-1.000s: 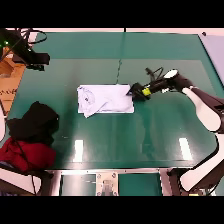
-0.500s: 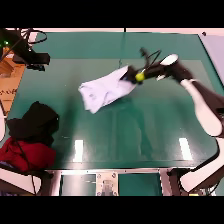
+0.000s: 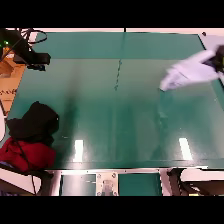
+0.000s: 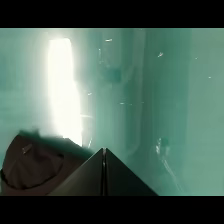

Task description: Fold the shirts.

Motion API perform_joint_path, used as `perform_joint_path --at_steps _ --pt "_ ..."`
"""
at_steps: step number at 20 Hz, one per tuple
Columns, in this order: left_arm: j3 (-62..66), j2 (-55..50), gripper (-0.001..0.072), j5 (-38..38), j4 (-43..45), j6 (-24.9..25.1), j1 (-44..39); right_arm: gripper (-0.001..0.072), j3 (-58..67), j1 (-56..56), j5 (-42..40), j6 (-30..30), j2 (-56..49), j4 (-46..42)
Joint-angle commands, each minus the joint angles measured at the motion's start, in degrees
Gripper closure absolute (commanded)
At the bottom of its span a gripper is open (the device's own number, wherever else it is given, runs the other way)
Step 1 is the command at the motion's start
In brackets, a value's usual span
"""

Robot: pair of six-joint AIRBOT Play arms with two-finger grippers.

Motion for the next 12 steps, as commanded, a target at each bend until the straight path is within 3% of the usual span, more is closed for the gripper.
perform_joint_path --at_steps 1,4,7,12 --pt "-0.17 0.0 0.0684 1.33 -2.54 0.02 -0.07 0.07 -8.63 -14.14 3.34 1.53 4.44 -11.65" --pt "-0.35 0.0 0.0684 1.86 -5.05 0.07 -0.04 0.0702 -24.68 -23.65 -1.79 3.98 9.94 -19.08" --pt "-0.35 0.0 0.0684 1.81 -5.44 0.48 -0.04 0.0701 -40.0 -33.51 -10.36 4.04 15.74 -19.1" --pt "-0.35 0.0 0.0684 1.84 -5.6 0.48 -0.04 0.0701 -53.99 -41.0 -17.49 4.04 17.29 -15.76"
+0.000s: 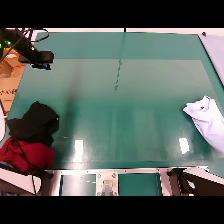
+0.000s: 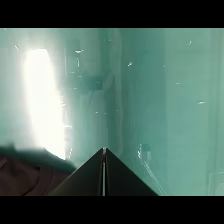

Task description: Fold the shirts.

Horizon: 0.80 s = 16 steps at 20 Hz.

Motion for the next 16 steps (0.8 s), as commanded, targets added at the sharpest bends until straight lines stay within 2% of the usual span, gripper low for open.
perform_joint_path --at_steps 1,4,8,9,10,11,13,16 --pt "-0.02 0.0 0.0684 0.13 -0.59 0.17 -0.04 0.0701 -10.51 -4.37 -6.93 0.22 1.33 3.21" --pt "-0.02 0.0 0.0684 0.13 -1.05 0.17 -0.04 0.0701 -15.13 -4.35 -11.67 0.2 1.33 11.08" --pt "-0.02 0.0 0.0684 -0.04 -1.07 0.17 -0.04 0.0699 -15.02 -4.37 -13.29 -0.02 1.33 12.44" --pt "-0.02 0.0 0.0684 -0.11 -1.09 0.17 -0.04 0.064 -14.91 -4.37 -12.48 0.0 1.33 12.44" --pt "-0.02 0.0 0.0684 -0.11 -1.09 0.17 -0.04 0.047 -14.43 -4.39 -11.1 0.0 1.33 11.85" --pt "-0.02 0.0 0.0684 -0.11 -1.16 0.17 -0.04 0.0341 -13.18 -4.39 -8.63 0.0 1.33 9.88" --pt "-0.02 0.0 0.0684 -0.28 -1.22 0.17 -0.04 0.0195 -9.07 -4.39 -2.86 0.0 1.33 3.65" --pt "-0.02 0.0 0.0684 -0.55 -1.25 0.22 -0.04 0.0175 -1.03 -4.39 9.49 0.46 1.31 -3.93"
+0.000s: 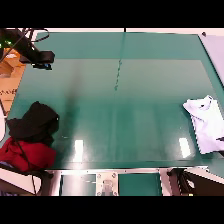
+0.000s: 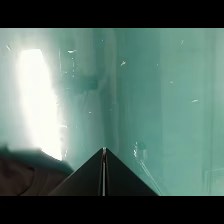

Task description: Fold the shirts.

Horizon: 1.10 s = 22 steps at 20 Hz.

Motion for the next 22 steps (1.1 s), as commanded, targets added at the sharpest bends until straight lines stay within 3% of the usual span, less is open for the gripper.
perform_joint_path --at_steps 1,3,5,6,7,8,12,17,22 --pt "-0.02 0.0 0.0684 -0.17 -0.04 0.22 -0.02 0.0175 8.81 0.02 16.06 1.62 0.04 -10.54" --pt "-0.02 0.0 0.0684 -0.17 -0.31 1.55 -0.02 0.0177 14.12 0.02 23.69 6.75 0.04 -15.52" --pt "-0.02 0.02 0.0684 -0.22 -0.33 1.66 -0.02 0.0177 17.97 0.7 26.67 6.25 0.07 -10.38" --pt "-0.02 0.02 0.0685 -0.59 -0.55 1.68 -0.02 0.0218 18.95 2.62 26.71 4.83 0.07 -5.2" --pt "-0.02 0.02 0.0685 -1.33 -1.57 1.75 -0.02 0.0474 18.97 5.84 26.4 4.42 0.31 -0.83" --pt "-0.02 0.04 0.0686 -2.14 -3.13 1.7 -0.04 0.0682 18.93 10.51 25.11 2.75 0.74 2.6" --pt "-5.68 4.02 0.0686 -3.3 -4.76 1.53 -2.05 0.0697 18.34 35.15 17.79 -3.06 3.52 4.31" --pt "-34.32 21.97 0.0686 6.23 -5.09 0.57 -8.09 0.0697 4.42 65.9 5.09 -3.96 16.46 1.62" --pt "-55.15 36.15 0.0685 10.95 -6.75 -1.77 -10.91 0.0697 -1.51 81.31 -2.16 -2.54 19.1 2.23"
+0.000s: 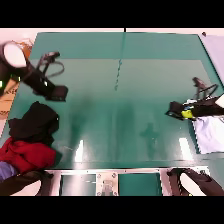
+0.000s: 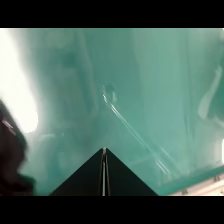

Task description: Fold the shirts.

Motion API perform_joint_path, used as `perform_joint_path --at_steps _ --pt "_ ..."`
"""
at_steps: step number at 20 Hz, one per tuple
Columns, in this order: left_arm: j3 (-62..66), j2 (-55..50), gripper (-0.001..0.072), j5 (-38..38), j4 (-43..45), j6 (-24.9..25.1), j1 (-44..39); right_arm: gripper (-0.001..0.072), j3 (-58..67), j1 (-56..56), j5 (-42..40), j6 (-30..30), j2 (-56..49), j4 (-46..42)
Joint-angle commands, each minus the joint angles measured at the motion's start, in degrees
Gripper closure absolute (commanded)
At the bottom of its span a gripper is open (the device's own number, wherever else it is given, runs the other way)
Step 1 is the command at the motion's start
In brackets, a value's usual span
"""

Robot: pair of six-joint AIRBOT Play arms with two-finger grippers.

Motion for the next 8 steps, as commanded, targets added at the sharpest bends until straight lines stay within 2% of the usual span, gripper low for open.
perform_joint_path --at_steps 1,8 --pt "-11.3 7.65 0.0684 2.93 -0.61 -1.36 -1.44 0.0697 -2.89 10.23 -5.38 0.33 1.84 0.72" --pt "-11.54 7.82 0.0684 4.85 -0.59 -1.36 -1.44 0.0698 -2.89 11.89 -5.4 0.33 1.84 0.61"
